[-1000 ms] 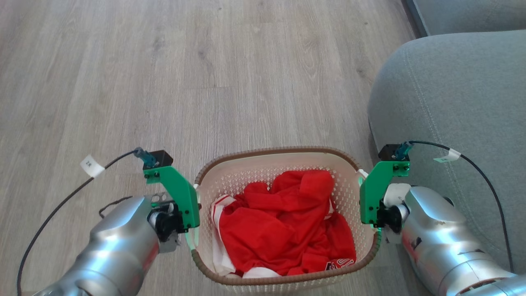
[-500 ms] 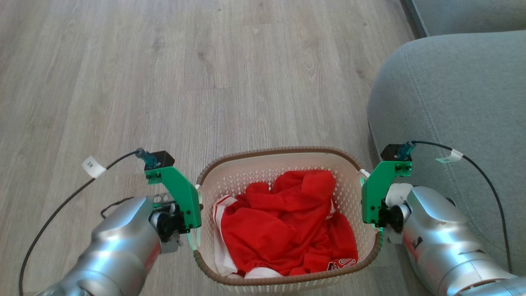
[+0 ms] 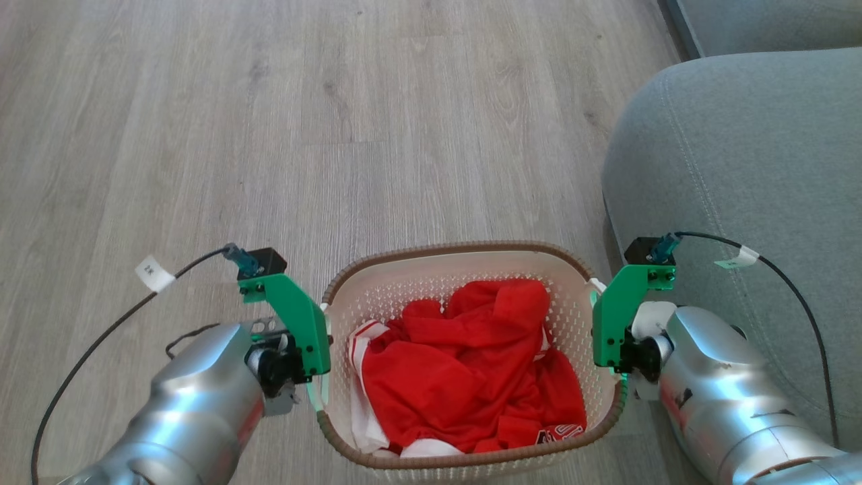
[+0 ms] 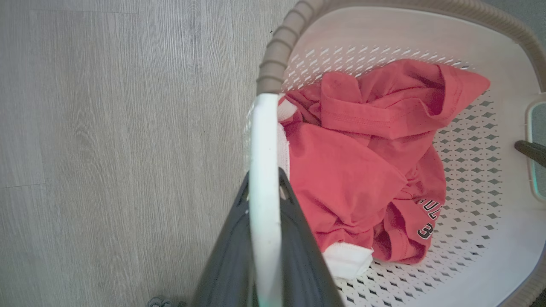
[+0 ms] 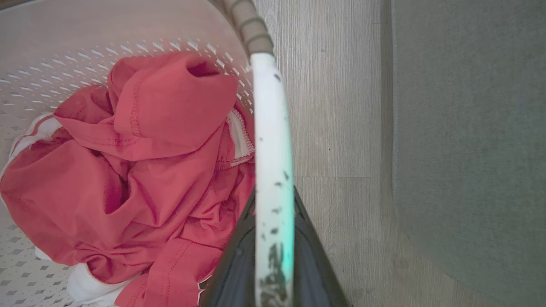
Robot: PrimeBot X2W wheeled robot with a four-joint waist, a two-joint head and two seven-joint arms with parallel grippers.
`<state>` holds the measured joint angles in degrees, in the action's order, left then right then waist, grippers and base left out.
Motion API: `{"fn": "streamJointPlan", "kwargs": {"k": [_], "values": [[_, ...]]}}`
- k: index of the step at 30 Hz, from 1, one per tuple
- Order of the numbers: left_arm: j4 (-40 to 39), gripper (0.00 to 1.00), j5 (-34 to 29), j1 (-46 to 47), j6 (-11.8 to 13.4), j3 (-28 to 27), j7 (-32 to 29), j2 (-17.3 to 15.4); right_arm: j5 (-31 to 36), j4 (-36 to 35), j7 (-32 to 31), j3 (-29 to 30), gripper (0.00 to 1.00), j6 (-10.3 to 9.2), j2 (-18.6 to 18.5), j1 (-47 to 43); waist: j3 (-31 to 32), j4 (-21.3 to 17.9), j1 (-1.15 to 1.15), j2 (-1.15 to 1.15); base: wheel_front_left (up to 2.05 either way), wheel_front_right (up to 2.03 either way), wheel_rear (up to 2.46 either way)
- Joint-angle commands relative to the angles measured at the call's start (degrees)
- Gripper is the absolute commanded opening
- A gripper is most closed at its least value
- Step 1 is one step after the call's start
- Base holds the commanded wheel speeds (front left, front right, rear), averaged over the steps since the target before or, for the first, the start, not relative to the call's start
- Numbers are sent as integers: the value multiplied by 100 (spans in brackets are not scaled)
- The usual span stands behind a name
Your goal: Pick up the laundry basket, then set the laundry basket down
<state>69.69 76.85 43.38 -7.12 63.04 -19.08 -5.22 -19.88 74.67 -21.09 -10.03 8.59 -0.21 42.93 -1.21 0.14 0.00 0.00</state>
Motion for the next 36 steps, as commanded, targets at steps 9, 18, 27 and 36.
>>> {"fn": "streamJointPlan", "kwargs": {"k": [9, 18, 27, 36], "values": [[105, 0, 102, 395, -36, -124, 239, -405, -116, -72, 253, -187, 0, -110, -267, 60, -95, 19, 0, 0, 0, 0, 0], [78, 0, 3, 616, -36, -102, 756, -401, -129, -71, 582, -236, 0, -110, -267, 285, -628, -7, 0, 0, 0, 0, 0], [70, 0, -177, 1013, -36, -47, 1442, -405, 21, -71, 1022, -125, 0, -110, -267, 617, -1551, -29, 0, 0, 0, 0, 0], [132, 0, -352, 1439, -36, -1, 2164, -363, 355, -71, 1580, 113, 0, -110, -267, 984, -2565, -16, 0, 0, 0, 0, 0]]}}
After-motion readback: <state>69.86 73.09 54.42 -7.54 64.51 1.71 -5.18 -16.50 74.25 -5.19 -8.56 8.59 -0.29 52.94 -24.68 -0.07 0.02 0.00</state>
